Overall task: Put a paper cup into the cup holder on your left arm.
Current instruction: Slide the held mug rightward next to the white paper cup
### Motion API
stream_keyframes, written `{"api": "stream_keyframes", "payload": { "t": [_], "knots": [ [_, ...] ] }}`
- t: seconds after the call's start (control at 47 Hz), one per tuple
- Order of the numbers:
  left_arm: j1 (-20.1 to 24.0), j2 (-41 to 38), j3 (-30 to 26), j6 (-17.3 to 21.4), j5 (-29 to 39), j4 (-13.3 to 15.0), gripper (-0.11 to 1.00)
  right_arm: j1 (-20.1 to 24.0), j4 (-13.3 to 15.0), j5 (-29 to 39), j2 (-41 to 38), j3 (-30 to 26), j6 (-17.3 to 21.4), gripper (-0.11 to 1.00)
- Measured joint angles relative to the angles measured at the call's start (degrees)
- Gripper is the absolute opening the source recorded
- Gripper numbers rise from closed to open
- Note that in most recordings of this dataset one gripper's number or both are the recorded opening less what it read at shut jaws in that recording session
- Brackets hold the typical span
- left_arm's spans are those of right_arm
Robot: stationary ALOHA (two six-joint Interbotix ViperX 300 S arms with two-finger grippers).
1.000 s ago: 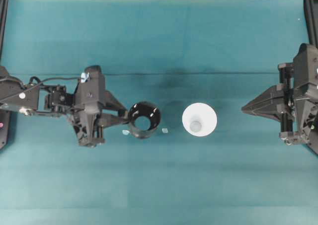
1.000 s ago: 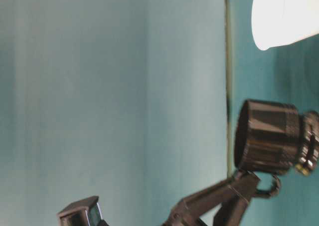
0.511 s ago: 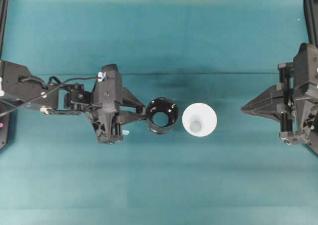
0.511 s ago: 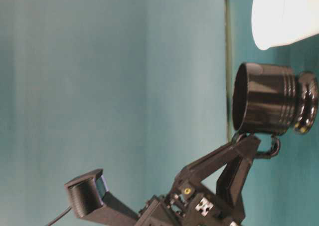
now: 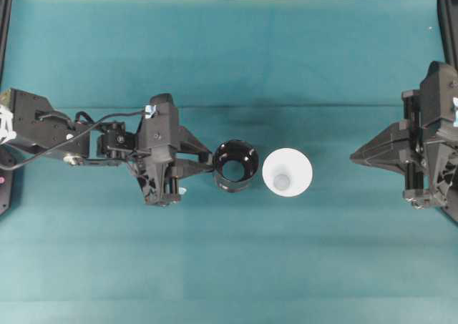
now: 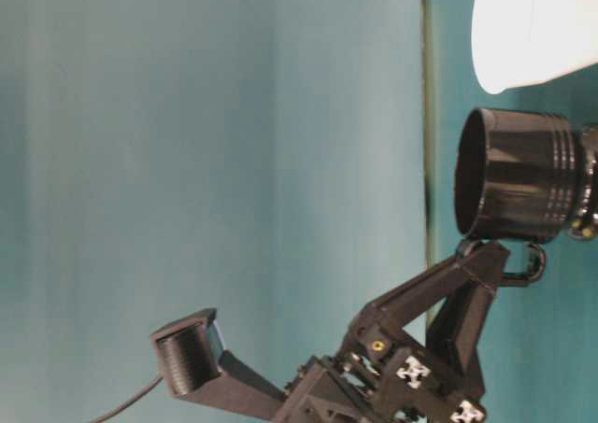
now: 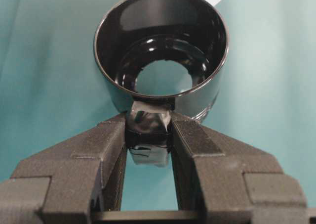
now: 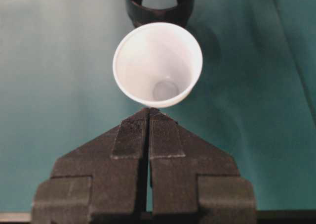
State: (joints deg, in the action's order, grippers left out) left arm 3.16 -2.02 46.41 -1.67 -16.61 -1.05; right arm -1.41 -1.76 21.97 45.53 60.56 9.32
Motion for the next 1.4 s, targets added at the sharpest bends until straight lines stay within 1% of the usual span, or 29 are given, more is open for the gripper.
{"api": "stream_keyframes", "payload": {
  "t": [0.298, 0.596, 1.0, 1.404],
  "knots": [
    [0.1, -2.3, 0.0, 0.0, -1.2, 0.0, 0.32, 0.0, 0.0, 0.1, 0.0, -0.1, 0.0, 0.01],
    [0.2, -2.8, -0.2, 0.0, -1.8, 0.0, 0.32, -0.1, 0.0, 0.2, -0.1, -0.2, 0.0, 0.01],
    [1.1, -3.5, -0.4, 1.1, -2.5, 0.0, 0.32, -0.1, 0.0, 0.2, 0.0, -0.5, 0.0, 0.01],
    [-0.3, -3.7, -0.4, 0.6, -1.9, -0.1, 0.32, -0.1, 0.0, 0.2, -0.1, -0.5, 0.0, 0.01]
  ]
}}
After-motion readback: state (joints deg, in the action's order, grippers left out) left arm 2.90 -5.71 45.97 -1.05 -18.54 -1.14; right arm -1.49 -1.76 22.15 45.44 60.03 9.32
